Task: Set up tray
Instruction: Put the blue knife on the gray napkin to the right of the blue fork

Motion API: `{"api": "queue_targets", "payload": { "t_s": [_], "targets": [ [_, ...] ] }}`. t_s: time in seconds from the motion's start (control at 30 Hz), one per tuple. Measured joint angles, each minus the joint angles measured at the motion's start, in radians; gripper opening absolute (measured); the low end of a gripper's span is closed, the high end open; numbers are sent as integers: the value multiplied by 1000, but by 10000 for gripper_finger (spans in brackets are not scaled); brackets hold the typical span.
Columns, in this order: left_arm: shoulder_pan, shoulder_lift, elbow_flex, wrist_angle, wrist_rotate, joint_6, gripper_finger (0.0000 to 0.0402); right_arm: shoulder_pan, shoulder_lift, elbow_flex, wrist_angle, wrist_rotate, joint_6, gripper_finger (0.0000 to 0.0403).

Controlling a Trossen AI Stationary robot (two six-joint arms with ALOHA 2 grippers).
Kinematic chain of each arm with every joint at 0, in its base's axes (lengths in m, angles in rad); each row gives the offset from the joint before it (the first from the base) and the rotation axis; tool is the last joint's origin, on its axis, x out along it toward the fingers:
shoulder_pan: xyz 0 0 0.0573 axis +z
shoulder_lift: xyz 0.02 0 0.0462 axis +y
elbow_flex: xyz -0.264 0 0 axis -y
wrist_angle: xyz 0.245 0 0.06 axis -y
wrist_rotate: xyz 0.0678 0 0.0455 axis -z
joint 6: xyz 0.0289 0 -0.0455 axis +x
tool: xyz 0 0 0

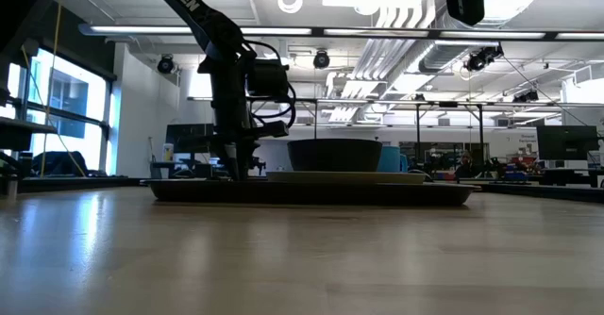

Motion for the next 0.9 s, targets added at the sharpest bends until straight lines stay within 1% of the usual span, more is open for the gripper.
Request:
{"api": "queue_targets", "payload": {
  "t_s": [0.4,0.9],
  "targets": [
    [0,0,0,-4,27,-2,63,0,0,0,0,-5,0,7],
    [1,0,0,-17,24,-7,63,0,0,0,0,-10,0,5]
  ]
}}
